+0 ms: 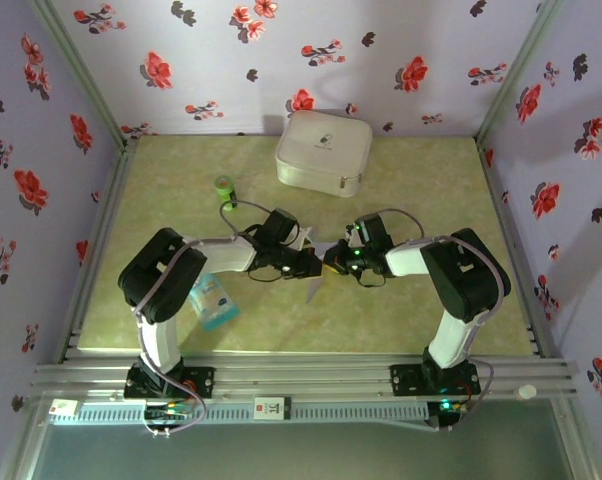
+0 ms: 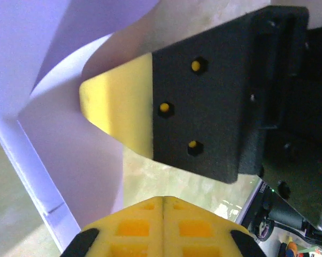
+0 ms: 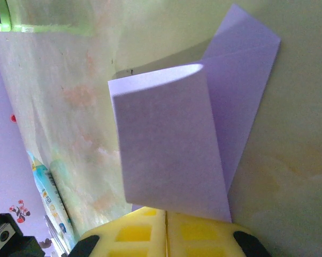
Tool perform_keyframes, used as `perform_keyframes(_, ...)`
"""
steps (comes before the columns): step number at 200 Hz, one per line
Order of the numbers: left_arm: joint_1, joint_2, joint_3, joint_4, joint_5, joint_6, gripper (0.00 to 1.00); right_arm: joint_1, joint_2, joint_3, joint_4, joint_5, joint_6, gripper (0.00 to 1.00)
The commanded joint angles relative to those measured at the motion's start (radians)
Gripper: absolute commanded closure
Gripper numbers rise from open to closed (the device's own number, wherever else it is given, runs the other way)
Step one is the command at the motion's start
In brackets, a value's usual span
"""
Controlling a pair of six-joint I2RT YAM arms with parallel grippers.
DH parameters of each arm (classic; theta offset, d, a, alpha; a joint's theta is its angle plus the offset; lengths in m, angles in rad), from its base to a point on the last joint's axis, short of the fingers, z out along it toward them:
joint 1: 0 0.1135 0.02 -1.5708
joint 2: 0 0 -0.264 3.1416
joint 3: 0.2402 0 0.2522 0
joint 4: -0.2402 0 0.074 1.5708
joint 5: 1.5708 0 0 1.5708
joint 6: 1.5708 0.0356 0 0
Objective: Fold a paper plane with a square sheet of paper (pick it up from the middle)
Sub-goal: Fold the wing for the fifth time at the center of the table.
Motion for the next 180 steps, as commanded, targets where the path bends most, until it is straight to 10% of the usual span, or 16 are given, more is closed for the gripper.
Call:
perform_keyframes(1, -0.007, 0.027, 0.046, -0.045, -0.032, 0.046, 0.98, 0.018, 0.051, -0.017, -0.077, 0.103, -0.008, 0.92)
perform_keyframes(180, -0.023, 0.05, -0.107, -0.179, -0.15, 0.228, 1.0, -0.024, -0.303, -0.099, -0.154, 0.193, -0.017, 0.85)
